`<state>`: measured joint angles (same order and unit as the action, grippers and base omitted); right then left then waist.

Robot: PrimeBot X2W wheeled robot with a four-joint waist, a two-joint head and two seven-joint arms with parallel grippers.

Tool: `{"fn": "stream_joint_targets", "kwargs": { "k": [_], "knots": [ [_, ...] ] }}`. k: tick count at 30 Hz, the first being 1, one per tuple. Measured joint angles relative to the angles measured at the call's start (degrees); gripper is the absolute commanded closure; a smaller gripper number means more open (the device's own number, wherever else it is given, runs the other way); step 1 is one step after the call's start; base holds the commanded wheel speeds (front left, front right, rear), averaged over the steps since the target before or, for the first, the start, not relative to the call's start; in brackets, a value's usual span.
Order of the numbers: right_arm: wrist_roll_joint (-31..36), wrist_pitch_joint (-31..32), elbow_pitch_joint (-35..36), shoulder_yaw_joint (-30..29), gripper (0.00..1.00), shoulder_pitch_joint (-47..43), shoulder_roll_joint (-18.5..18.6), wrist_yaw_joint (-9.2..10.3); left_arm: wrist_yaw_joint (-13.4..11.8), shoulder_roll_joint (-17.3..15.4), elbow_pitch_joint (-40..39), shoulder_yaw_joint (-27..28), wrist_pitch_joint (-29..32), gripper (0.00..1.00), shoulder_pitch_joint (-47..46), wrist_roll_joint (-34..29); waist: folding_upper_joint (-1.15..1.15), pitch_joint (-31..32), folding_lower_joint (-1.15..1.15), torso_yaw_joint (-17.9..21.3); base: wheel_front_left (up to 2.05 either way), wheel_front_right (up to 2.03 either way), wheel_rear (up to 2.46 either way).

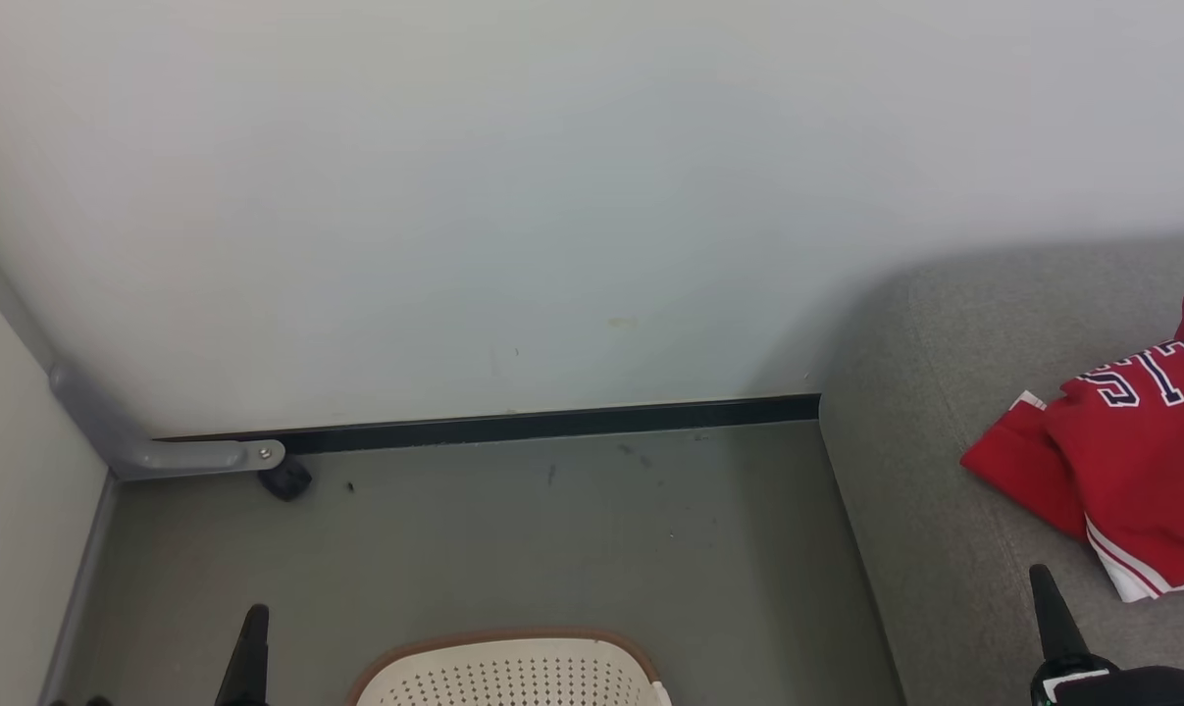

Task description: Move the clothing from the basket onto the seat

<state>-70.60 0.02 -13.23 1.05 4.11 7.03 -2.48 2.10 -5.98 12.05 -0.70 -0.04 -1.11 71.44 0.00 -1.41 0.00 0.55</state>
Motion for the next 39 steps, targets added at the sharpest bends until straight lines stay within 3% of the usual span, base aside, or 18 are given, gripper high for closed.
{"fn": "stream_joint_targets", "kwargs": {
  "k": [31,39],
  "knots": [
    [-20.5,6.2,-3.7,-8.5,1.0,0.9,-4.4,-4.15,4.5,3.3,4.4,5.8,6.3,1.0,-3.4,19.2,0.0,1.3,0.0,-0.5,0.0,0.0,0.0],
    [-20.8,6.5,-3.8,-8.7,1.0,1.1,-4.5,-4.43,4.5,3.6,4.7,5.9,6.5,1.0,-3.4,20.3,0.0,1.3,0.0,-0.6,0.0,0.0,0.0]
  ]
}}
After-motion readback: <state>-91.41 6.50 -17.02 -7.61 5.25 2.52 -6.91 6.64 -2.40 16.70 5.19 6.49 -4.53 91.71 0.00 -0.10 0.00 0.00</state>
